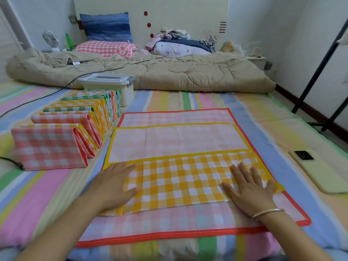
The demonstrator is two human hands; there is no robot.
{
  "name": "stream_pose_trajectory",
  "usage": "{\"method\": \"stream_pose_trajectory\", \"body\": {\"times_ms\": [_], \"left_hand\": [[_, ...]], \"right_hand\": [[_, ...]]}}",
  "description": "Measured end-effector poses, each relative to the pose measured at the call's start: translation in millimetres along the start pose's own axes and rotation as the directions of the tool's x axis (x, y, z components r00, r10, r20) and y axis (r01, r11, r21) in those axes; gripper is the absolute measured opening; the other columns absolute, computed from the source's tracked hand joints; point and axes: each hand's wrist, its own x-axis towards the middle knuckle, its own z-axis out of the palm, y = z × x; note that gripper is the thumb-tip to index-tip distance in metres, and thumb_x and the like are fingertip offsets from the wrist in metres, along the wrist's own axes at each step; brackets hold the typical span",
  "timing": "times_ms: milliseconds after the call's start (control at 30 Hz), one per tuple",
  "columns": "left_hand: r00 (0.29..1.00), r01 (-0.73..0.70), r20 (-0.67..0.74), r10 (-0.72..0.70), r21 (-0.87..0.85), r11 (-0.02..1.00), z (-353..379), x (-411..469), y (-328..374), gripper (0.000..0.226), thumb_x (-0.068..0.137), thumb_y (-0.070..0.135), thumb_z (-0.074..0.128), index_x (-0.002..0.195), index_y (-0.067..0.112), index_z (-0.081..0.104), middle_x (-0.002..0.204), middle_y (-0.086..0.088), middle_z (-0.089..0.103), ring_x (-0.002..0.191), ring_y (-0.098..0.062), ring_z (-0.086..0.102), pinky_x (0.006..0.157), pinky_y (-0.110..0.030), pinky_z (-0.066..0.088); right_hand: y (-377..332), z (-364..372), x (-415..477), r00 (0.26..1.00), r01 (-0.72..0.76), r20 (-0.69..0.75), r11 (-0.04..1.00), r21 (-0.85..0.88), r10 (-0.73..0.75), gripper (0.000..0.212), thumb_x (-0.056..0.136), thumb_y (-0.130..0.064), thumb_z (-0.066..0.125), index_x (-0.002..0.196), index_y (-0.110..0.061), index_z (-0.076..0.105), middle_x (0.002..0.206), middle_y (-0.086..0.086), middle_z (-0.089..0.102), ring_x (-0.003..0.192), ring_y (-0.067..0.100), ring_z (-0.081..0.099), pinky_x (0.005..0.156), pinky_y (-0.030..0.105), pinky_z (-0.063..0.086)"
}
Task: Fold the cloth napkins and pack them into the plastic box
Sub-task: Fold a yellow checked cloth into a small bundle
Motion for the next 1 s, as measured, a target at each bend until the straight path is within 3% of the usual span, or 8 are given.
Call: {"method": "stream_pose_trajectory", "body": {"times_ms": [67, 133, 267, 333, 733, 833, 867, 1000], "left_hand": [[0.998, -0.009, -0.060, 0.010, 0.025, 1.000, -8, 1, 0, 0.079, 0.089, 0.074, 0.042, 0.156, 0.041, 0.017, 0.154, 0.007, 0.033, 0.142, -0.015, 0.030, 0.111, -0.037, 0.032], [0.984, -0.032, -0.179, 0.023, -0.046, 0.998, -6, 8, -2, 0.077, 0.087, 0.078, 0.029, 0.154, 0.039, 0.027, 0.149, 0.008, 0.040, 0.140, -0.014, 0.033, 0.110, -0.035, 0.033], [0.987, -0.118, -0.118, 0.106, -0.107, 0.987, 15, 24, -10, 0.100, 0.072, 0.089, -0.012, 0.157, 0.042, 0.012, 0.166, 0.011, 0.008, 0.153, -0.011, 0.004, 0.124, -0.036, 0.008], [0.988, -0.111, -0.121, 0.099, -0.105, 0.988, 22, 26, -13, 0.103, 0.070, 0.088, -0.020, 0.156, 0.043, 0.011, 0.166, 0.012, 0.006, 0.153, -0.011, 0.004, 0.124, -0.037, 0.008], [0.980, -0.095, -0.184, 0.078, -0.083, 0.992, 16, 23, -6, 0.082, 0.085, 0.073, 0.008, 0.156, 0.036, 0.023, 0.164, 0.004, 0.023, 0.152, -0.019, 0.019, 0.121, -0.039, 0.017], [0.937, -0.118, -0.333, 0.103, -0.024, 0.993, 8, 12, 13, 0.057, 0.100, 0.044, 0.041, 0.155, 0.029, 0.033, 0.162, -0.003, 0.029, 0.152, -0.022, 0.021, 0.124, -0.044, 0.013], [0.927, -0.137, -0.357, 0.113, -0.041, 0.990, 4, 6, 23, 0.054, 0.101, 0.039, 0.040, 0.154, 0.028, 0.035, 0.161, -0.002, 0.030, 0.151, -0.021, 0.021, 0.124, -0.044, 0.013], [0.964, -0.153, -0.237, 0.123, -0.112, 0.982, 15, -16, 37, 0.084, 0.085, 0.070, -0.013, 0.158, 0.035, 0.012, 0.163, 0.012, 0.000, 0.152, -0.006, -0.005, 0.124, -0.040, -0.006]], "right_hand": [[4, 0, -7, 1.000, 0.010, 0.003, 1.000, -0.017, -0.009, 0.080, 0.085, -0.079, 0.017, 0.153, -0.041, -0.005, 0.160, -0.015, -0.018, 0.149, 0.017, -0.016, 0.113, 0.064, -0.006], [6, 0, -11, 1.000, 0.012, -0.002, 1.000, -0.020, -0.012, 0.080, 0.085, -0.079, 0.016, 0.153, -0.041, -0.005, 0.160, -0.015, -0.018, 0.149, 0.017, -0.016, 0.113, 0.065, -0.006], [5, 0, -12, 1.000, 0.013, -0.013, 1.000, -0.009, -0.013, 0.080, 0.084, -0.079, 0.014, 0.153, -0.042, -0.004, 0.161, -0.014, -0.017, 0.149, 0.017, -0.015, 0.113, 0.065, -0.006], [5, 0, -14, 1.000, 0.011, -0.018, 1.000, -0.005, -0.011, 0.080, 0.085, -0.079, 0.015, 0.153, -0.042, -0.004, 0.161, -0.014, -0.017, 0.149, 0.017, -0.016, 0.113, 0.065, -0.007], [4, 1, -15, 1.000, -0.001, -0.011, 1.000, -0.013, 0.001, 0.080, 0.086, -0.079, 0.014, 0.153, -0.040, -0.006, 0.160, -0.013, -0.019, 0.148, 0.018, -0.018, 0.113, 0.065, -0.009], [4, 2, -15, 1.000, -0.005, -0.016, 1.000, -0.031, 0.005, 0.081, 0.085, -0.079, 0.013, 0.153, -0.040, -0.007, 0.160, -0.013, -0.019, 0.148, 0.019, -0.018, 0.112, 0.065, -0.009], [4, 3, -15, 1.000, -0.008, -0.018, 0.999, -0.036, 0.008, 0.081, 0.085, -0.080, 0.013, 0.153, -0.040, -0.007, 0.160, -0.013, -0.019, 0.148, 0.019, -0.018, 0.112, 0.066, -0.009], [3, 4, -14, 1.000, -0.014, -0.019, 0.999, -0.047, 0.013, 0.082, 0.084, -0.080, 0.011, 0.153, -0.040, -0.007, 0.161, -0.012, -0.019, 0.149, 0.019, -0.017, 0.112, 0.066, -0.009]]}}
